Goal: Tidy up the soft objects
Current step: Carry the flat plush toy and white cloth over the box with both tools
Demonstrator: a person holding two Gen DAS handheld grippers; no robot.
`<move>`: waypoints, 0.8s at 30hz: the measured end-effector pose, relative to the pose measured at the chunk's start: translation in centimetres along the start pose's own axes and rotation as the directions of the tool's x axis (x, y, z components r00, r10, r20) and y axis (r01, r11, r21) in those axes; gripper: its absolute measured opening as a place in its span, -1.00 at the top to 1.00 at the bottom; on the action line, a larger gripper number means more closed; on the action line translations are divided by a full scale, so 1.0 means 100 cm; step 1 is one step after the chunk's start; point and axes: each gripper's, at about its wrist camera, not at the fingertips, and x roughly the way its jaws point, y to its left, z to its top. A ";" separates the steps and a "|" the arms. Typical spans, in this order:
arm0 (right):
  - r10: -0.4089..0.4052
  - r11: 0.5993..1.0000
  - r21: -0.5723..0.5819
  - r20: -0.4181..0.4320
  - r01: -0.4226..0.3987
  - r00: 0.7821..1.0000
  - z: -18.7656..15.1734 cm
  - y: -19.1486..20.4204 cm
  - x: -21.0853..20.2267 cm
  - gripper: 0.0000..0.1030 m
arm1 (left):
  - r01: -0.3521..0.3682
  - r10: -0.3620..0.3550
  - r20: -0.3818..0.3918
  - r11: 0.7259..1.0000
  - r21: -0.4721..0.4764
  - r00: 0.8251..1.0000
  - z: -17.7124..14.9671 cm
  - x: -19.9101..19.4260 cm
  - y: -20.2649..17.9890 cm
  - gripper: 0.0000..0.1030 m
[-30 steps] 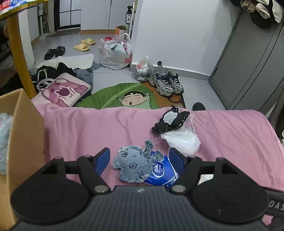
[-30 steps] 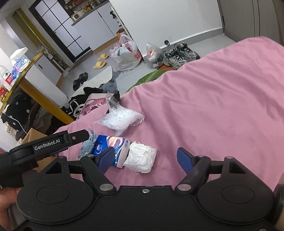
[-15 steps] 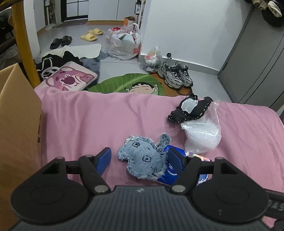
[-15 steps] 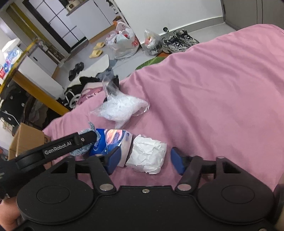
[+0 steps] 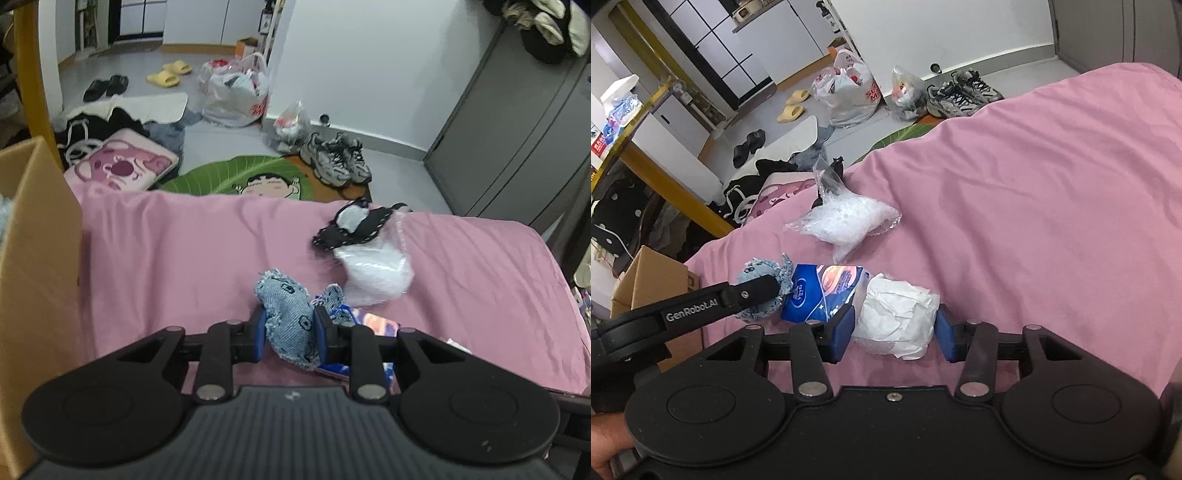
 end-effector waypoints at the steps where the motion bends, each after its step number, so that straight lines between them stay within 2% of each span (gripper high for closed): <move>1: 0.000 1.000 0.002 0.005 0.000 1.000 0.000 0.001 -0.003 0.04 | 0.005 -0.005 0.007 1.000 0.007 1.000 0.000 -0.004 -0.002 0.51; 11: 0.021 1.000 0.009 0.099 -0.022 0.995 0.002 0.010 -0.039 0.04 | 0.028 -0.033 0.100 0.998 0.047 0.994 0.002 -0.054 -0.010 0.51; 17: 0.071 0.997 0.028 0.131 -0.075 0.989 0.004 0.017 -0.057 0.04 | 0.041 -0.052 0.159 0.997 0.071 0.986 0.004 -0.087 -0.014 0.51; 24: 0.107 0.994 -0.024 0.159 -0.105 0.981 0.008 0.032 -0.072 0.04 | 0.020 -0.036 0.209 0.997 0.081 0.977 0.005 -0.115 -0.009 0.51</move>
